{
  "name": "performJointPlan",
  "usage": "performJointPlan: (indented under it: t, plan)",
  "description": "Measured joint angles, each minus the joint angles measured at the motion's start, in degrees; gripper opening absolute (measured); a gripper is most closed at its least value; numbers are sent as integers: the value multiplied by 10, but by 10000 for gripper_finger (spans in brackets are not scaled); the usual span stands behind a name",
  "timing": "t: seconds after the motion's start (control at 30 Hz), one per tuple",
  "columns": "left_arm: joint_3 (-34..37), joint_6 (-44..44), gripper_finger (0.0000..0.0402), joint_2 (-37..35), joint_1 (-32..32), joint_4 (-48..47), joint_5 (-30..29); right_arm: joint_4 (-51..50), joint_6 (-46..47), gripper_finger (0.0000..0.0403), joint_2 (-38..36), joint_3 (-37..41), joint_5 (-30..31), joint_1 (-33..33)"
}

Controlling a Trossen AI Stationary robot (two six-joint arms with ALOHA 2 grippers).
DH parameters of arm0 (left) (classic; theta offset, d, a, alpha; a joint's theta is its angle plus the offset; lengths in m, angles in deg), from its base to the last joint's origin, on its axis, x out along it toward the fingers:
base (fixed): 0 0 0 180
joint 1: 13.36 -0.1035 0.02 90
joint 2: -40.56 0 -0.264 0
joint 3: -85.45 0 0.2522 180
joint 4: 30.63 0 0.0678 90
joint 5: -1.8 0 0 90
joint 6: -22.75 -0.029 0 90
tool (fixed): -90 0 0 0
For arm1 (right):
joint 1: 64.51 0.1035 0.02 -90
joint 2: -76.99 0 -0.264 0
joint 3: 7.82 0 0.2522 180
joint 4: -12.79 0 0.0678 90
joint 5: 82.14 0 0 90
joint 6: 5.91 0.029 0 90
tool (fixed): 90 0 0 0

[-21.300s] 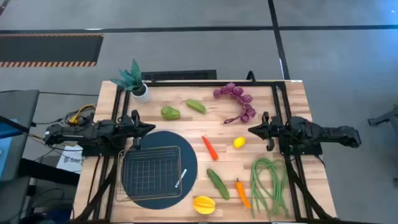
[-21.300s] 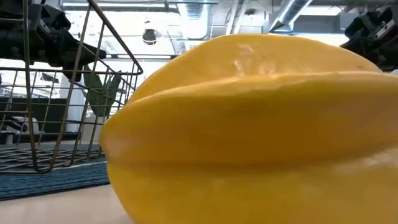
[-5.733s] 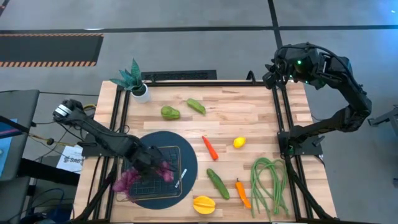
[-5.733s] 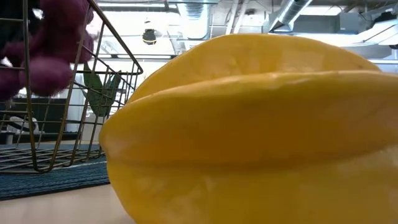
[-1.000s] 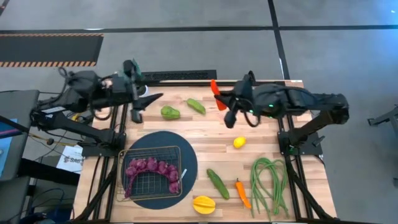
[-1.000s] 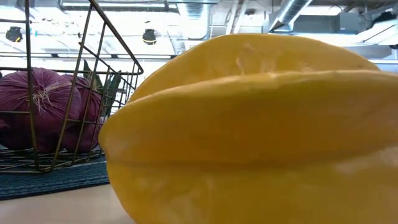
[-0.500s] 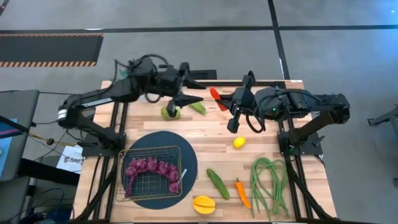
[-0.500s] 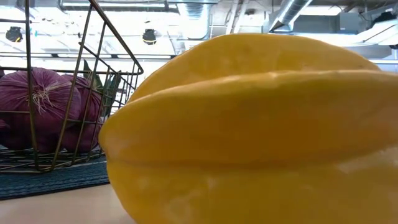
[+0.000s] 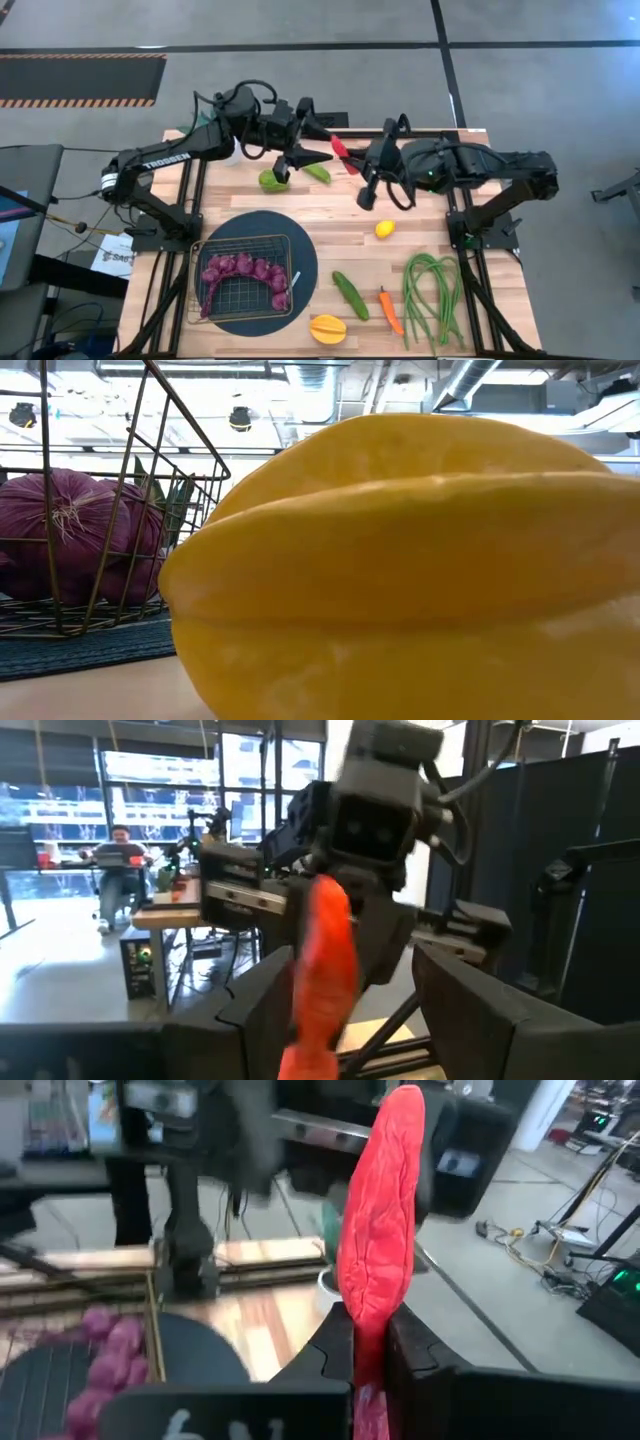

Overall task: Build produce basket
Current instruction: Put the orange carrot into the wire basket

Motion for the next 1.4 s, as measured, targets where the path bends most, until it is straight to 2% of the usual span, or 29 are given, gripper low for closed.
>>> performJointPlan:
  t: [0.23, 0.33, 0.43, 0.6, 0.83, 0.93, 1.1, 1.2, 1.3, 1.4]
  plan:
    - [0, 6, 192, 0, 0, 0, 3, 14, -1, 21, 31, 2, -45, -34]
    - [0, 2, 181, 0, 0, -5, -18, 29, -3, 21, 36, 3, -50, -37]
    - [0, -5, 138, 0, 0, -16, -35, 56, -13, 21, 38, 1, -50, -29]
    - [-1, -29, 24, -2, 1, -31, -25, 59, -19, 20, 30, 2, -49, -15]
    - [-1, -31, 7, -2, 1, -24, -26, 64, -30, 19, 27, 2, -43, -6]
    - [-1, -30, 7, -2, 1, -27, -26, 64, -30, 57, 27, 2, -38, -6]
    - [0, -28, 5, -3, 0, -42, -35, 61, -29, 172, 24, -4, -12, -4]
    - [0, -42, 5, -15, 0, -69, -58, 46, -29, 229, 23, -33, -12, 4]
    - [1, -68, 5, -33, 1, -134, -97, -9, -14, 251, 15, -89, 3, 13]
    - [1, -93, 5, -67, 20, -239, -176, -120, 23, 249, 11, -150, 27, 18]
